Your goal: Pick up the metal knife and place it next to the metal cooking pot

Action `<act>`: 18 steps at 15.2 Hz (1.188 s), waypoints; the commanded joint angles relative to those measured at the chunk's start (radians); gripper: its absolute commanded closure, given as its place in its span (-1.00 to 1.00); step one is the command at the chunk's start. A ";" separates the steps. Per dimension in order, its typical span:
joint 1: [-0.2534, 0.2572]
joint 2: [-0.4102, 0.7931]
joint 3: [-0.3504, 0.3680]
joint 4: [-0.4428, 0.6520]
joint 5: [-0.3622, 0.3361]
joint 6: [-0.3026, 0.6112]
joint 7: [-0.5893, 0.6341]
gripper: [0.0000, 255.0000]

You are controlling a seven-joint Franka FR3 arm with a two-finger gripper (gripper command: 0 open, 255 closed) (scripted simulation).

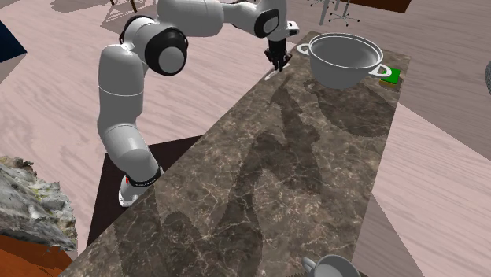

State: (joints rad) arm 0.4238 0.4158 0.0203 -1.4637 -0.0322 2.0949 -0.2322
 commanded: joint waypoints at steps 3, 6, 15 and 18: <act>0.001 0.007 0.000 -0.046 -0.001 0.053 0.003 1.00; 0.001 0.016 0.000 -0.073 -0.002 0.090 0.004 1.00; 0.001 0.016 -0.001 -0.073 -0.002 0.090 0.004 -1.00; 0.001 0.016 -0.001 -0.073 -0.002 0.090 0.004 -1.00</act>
State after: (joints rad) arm 0.4243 0.4319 0.0198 -1.5369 -0.0341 2.1845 -0.2286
